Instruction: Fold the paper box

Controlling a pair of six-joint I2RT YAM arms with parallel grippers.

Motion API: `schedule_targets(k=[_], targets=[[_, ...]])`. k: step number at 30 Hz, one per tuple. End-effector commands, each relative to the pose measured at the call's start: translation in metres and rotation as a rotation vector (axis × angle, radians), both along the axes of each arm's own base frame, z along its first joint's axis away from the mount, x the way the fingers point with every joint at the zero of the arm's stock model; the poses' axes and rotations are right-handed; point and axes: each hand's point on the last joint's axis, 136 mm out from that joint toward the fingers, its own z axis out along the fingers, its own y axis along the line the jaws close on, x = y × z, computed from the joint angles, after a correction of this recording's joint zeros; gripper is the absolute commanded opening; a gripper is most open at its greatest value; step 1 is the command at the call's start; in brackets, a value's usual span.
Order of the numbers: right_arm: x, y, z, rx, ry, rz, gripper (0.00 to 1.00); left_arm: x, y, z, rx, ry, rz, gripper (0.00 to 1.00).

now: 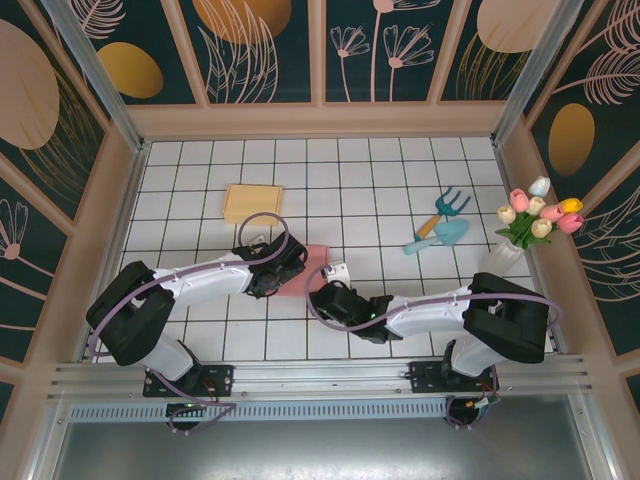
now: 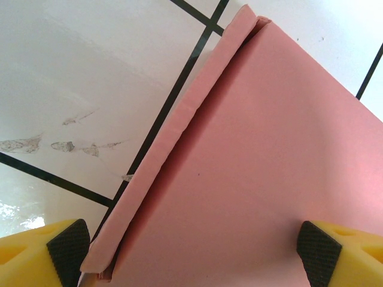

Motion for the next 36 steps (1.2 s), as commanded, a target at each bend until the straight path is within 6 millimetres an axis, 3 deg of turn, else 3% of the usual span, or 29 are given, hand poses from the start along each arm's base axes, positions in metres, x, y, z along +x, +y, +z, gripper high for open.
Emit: schedule_targets(k=[1, 17, 36], targets=[[0.001, 0.007, 0.005, 0.051, 0.007, 0.022, 0.56, -0.014, 0.012, -0.019, 0.065, 0.074, 0.004, 0.92], [-0.007, 0.022, 0.009, 0.148, 0.057, 0.094, 0.48, -0.014, 0.012, -0.02, 0.066, 0.076, 0.005, 0.92], [-0.018, 0.028, 0.023, 0.229, 0.076, 0.138, 0.47, -0.014, 0.011, -0.022, 0.069, 0.078, 0.004, 0.92]])
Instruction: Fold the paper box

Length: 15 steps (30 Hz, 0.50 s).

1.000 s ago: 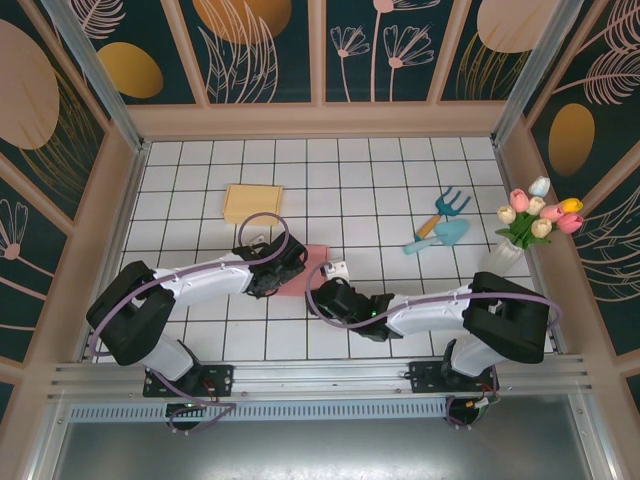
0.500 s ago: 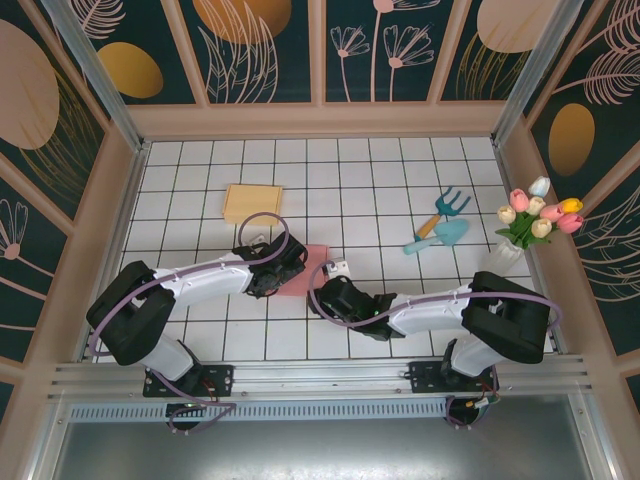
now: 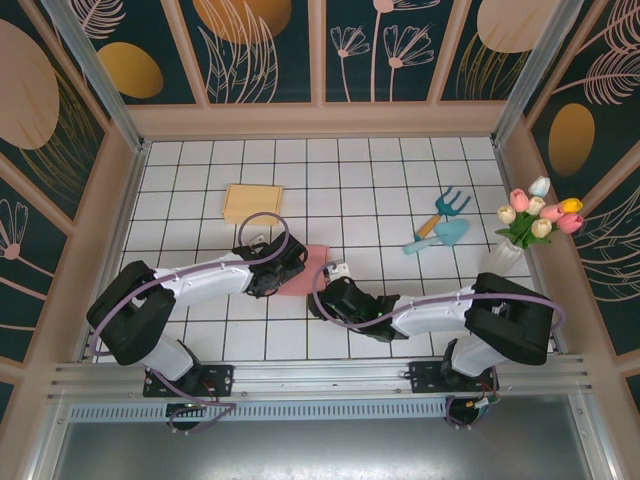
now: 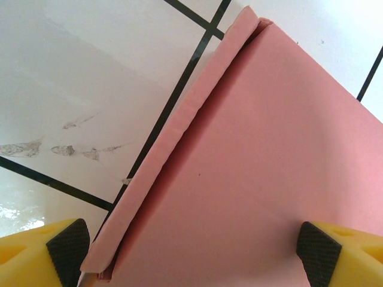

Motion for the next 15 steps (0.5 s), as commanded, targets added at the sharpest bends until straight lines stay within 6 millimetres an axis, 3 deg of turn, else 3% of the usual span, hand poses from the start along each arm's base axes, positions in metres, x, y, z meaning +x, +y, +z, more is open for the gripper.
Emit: schedule_targets(k=[1, 8, 15], targets=[[-0.008, 0.017, 0.024, 0.107, -0.003, 0.05, 0.47, -0.014, 0.011, -0.021, 0.066, 0.08, 0.003, 0.92], [0.001, 0.002, 0.014, 0.008, -0.036, -0.013, 0.47, -0.014, 0.011, -0.021, 0.067, 0.082, 0.004, 0.92], [0.001, 0.004, 0.009, -0.005, -0.035, -0.005, 0.47, -0.014, 0.011, -0.02, 0.068, 0.08, 0.003, 0.92]])
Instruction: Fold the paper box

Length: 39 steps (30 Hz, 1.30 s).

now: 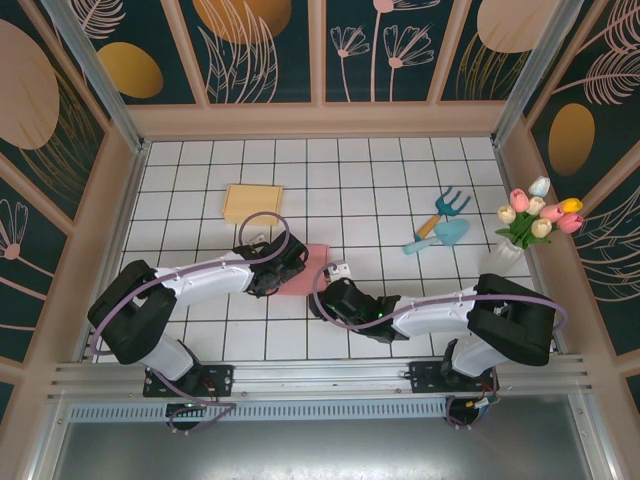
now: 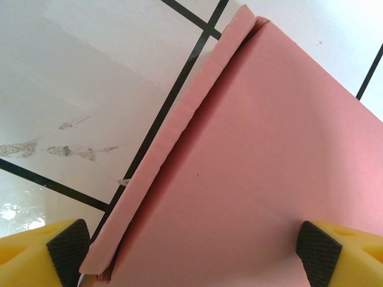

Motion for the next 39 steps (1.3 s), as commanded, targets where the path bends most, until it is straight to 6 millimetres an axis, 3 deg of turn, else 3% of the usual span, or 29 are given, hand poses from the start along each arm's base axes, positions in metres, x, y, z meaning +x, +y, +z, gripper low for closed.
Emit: schedule_targets(k=[1, 20, 39], targets=[[0.0, 0.01, 0.008, 0.016, -0.017, 0.015, 0.47, -0.015, 0.013, -0.02, 0.07, 0.081, 0.003, 0.92], [-0.002, 0.014, 0.005, 0.018, -0.021, 0.045, 0.44, -0.015, 0.014, -0.022, 0.077, 0.085, 0.005, 0.92], [0.001, 0.002, -0.011, -0.037, -0.08, 0.058, 0.43, -0.016, 0.015, -0.027, 0.086, 0.092, 0.004, 0.92]])
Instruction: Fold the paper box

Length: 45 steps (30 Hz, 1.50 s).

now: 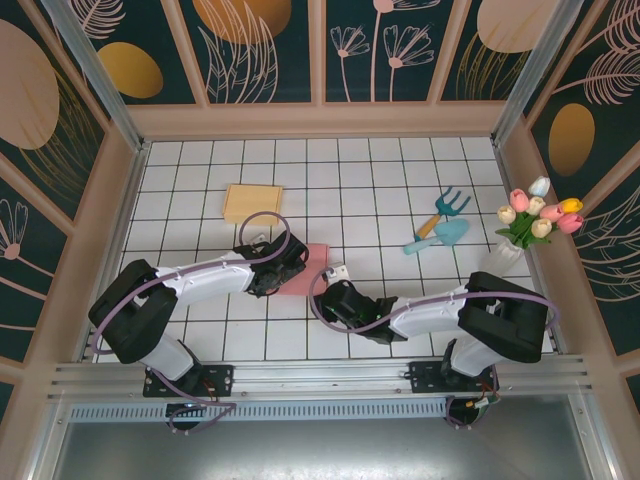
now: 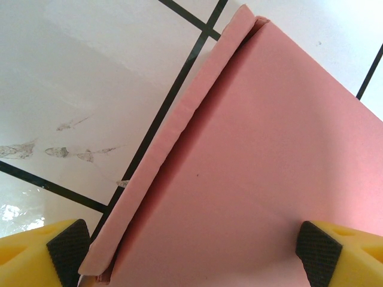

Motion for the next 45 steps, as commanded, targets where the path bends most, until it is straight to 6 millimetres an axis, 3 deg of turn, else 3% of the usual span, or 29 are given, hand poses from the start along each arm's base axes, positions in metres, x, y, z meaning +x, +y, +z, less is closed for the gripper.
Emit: schedule_targets(k=[1, 17, 24, 31, 40, 45], targets=[[0.001, 0.001, 0.0, 0.004, -0.043, 0.012, 0.43, -0.018, 0.015, -0.026, 0.084, 0.094, 0.003, 0.92], [0.008, -0.014, -0.01, 0.027, -0.053, -0.011, 0.39, -0.024, 0.025, -0.042, 0.128, 0.121, -0.008, 0.92], [0.0, -0.008, 0.014, 0.146, -0.02, 0.016, 0.43, -0.022, 0.027, -0.042, 0.133, 0.119, 0.001, 0.92], [-0.001, -0.018, 0.03, 0.186, 0.004, -0.043, 0.46, -0.022, 0.029, -0.042, 0.134, 0.122, 0.007, 0.92], [0.014, -0.025, 0.027, 0.169, 0.021, -0.083, 0.44, -0.021, 0.027, -0.044, 0.131, 0.126, 0.007, 0.92], [0.017, -0.019, 0.027, 0.202, 0.033, -0.056, 0.44, -0.021, 0.026, -0.045, 0.131, 0.128, 0.003, 0.92]])
